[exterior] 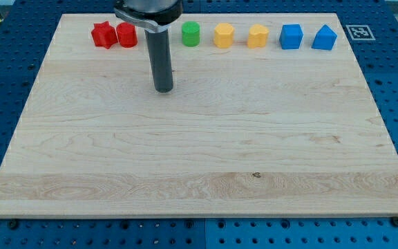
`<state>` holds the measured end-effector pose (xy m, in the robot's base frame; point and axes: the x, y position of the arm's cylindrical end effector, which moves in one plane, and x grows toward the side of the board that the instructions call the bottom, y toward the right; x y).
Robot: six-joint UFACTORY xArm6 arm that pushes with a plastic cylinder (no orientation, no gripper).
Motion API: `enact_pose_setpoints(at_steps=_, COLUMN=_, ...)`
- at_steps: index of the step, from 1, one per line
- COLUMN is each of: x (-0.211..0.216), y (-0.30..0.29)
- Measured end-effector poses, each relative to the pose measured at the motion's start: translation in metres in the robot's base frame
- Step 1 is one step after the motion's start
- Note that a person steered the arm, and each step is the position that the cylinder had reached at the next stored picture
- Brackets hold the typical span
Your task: Move the blue cube slightly up
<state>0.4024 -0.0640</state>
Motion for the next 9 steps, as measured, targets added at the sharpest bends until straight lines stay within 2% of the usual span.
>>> enact_pose_setpoints(at_steps=3, x=-0.052, y=0.096)
enact_pose_setpoints(at_steps=5, x=-0.057, y=0.204)
enact_pose_setpoints(at_steps=6, x=-0.078, y=0.241)
enact_pose_setpoints(at_steps=9, x=-0.132, y=0.243)
